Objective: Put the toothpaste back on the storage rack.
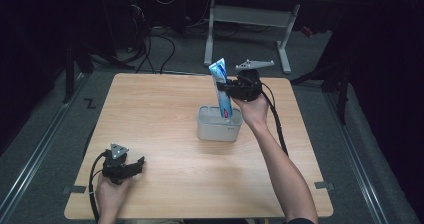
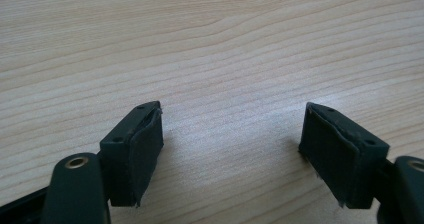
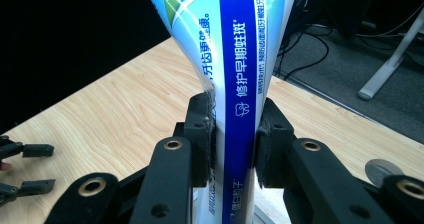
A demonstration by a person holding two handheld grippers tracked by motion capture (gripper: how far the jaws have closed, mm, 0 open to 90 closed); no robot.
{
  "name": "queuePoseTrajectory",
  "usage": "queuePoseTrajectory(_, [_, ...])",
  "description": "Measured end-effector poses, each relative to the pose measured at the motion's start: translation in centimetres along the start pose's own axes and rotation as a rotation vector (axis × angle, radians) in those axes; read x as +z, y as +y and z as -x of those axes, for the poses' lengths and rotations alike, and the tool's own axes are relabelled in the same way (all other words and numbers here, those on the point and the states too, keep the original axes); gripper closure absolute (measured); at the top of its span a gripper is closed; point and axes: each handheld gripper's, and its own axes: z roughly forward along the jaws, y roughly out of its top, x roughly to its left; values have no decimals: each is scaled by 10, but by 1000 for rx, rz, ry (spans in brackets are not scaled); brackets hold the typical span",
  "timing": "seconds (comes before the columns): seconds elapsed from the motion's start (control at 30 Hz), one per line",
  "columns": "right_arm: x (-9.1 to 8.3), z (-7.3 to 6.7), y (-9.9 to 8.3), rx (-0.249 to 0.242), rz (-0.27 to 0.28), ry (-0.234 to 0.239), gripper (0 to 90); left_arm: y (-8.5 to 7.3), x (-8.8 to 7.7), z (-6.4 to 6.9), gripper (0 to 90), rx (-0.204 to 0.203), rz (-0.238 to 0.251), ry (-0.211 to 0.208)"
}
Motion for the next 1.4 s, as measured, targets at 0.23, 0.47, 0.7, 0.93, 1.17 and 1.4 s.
queuePoseTrajectory(0.23, [7, -2, -1, -8, -12, -2, 720, 0, 0, 0, 254, 4, -2, -3])
queuePoseTrajectory(0.47, [14, -3, -4, -19, -40, -10, 719, 0, 0, 0, 254, 3, -2, -6])
queuePoseTrajectory(0.7, [19, -5, -6, -33, -60, -15, 719, 0, -1, -1, 254, -2, 1, -10])
queuePoseTrajectory(0.93, [23, -2, -15, -25, -72, -14, 718, 0, -1, 0, 255, 2, -2, -8])
queuePoseTrajectory(1.17, [27, -4, -19, -45, -93, -19, 717, 0, -1, -1, 255, 2, -2, -8])
queuePoseTrajectory(1.4, [30, -4, -24, -47, -110, -18, 716, 0, -1, -1, 255, 2, -1, -8])
